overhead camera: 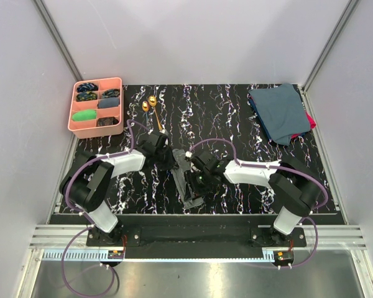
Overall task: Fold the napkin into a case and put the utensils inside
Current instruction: Stuff the top corner of the smaller-rectangle-folded napkin into the folded napkin.
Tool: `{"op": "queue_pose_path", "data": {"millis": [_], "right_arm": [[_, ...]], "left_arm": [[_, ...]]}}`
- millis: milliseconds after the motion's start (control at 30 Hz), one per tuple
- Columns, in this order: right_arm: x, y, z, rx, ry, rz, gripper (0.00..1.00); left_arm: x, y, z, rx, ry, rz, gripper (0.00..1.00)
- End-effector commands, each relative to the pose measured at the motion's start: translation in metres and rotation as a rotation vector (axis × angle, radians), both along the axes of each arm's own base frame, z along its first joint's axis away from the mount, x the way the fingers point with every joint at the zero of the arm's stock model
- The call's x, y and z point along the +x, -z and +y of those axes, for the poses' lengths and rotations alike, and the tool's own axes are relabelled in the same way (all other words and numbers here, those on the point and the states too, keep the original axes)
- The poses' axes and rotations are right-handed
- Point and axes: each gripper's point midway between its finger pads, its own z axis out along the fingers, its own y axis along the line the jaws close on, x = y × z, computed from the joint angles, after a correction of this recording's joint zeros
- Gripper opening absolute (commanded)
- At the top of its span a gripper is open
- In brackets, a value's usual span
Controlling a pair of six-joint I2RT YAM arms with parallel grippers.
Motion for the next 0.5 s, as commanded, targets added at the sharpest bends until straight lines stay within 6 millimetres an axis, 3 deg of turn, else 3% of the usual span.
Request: {"op": "queue_pose_path", "data": {"millis": [0, 267, 367, 467], "right_arm": [[-0.021, -0.015, 0.004, 0.056, -0.080, 0.037, 0.47], [-0.003, -0.043, 0.010, 0.130, -0.058, 0.002, 0.54], [0.012, -0.049, 0.008, 0.148, -0.029, -0.012, 0.62], [0.029, -0.055, 0.005, 0.165, -0.004, -0.026, 0.64]], "left_arm": [[0.012, 0.022, 0.033, 0.162, -0.053, -0.023, 0.00], [0.009, 0.013, 0.034, 0.144, -0.056, -0.042, 0.00], [0.008, 0.012, 0.035, 0.146, -0.058, -0.045, 0.00], [0.008, 0.012, 0.034, 0.141, -0.056, -0.044, 0.00]]}}
